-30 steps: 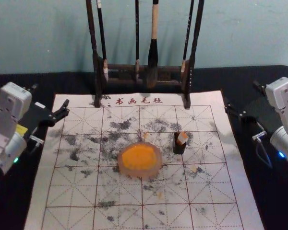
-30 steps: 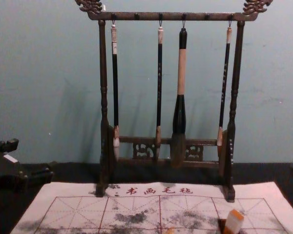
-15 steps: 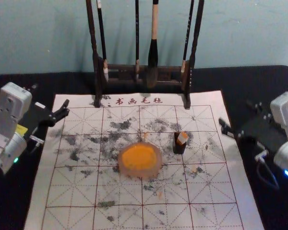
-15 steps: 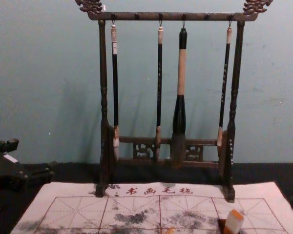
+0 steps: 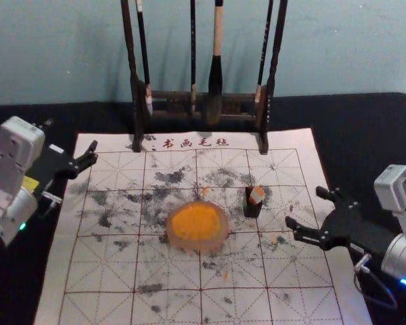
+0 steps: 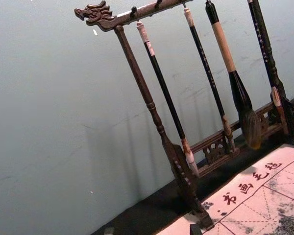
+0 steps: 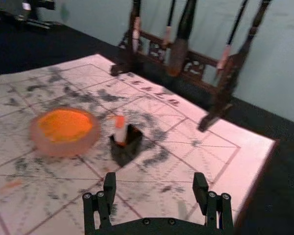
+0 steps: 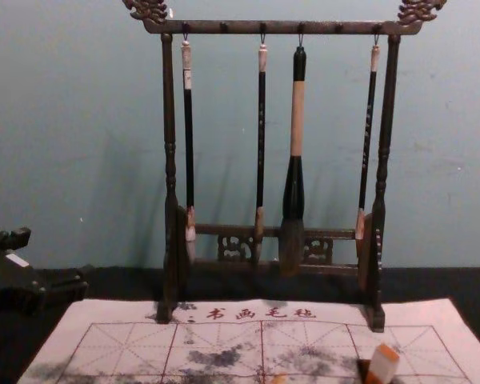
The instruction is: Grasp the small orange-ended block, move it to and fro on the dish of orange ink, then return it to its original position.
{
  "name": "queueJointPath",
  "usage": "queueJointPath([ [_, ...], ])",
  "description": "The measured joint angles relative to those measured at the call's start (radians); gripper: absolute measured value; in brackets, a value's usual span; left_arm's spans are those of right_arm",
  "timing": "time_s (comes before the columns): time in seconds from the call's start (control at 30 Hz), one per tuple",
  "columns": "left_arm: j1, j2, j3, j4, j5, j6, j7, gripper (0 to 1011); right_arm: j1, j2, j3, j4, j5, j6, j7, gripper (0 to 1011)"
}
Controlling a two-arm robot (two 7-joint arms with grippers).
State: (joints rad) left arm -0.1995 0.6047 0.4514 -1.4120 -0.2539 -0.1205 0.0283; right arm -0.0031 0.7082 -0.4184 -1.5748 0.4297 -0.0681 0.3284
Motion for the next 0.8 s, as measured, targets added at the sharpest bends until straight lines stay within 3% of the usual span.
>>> queueJointPath([
  [0.23, 0.000, 0.000, 0.000, 0.000, 0.000, 0.000, 0.000, 1001, 0.022, -0.045, -0.019, 0.022, -0.012, -0.003, 0.041, 1000],
  [0.8, 0.000, 0.000, 0.000, 0.000, 0.000, 0.000, 0.000, 1001, 0.084, -0.161, -0.038, 0.097, -0.073, -0.019, 0.057, 1000],
])
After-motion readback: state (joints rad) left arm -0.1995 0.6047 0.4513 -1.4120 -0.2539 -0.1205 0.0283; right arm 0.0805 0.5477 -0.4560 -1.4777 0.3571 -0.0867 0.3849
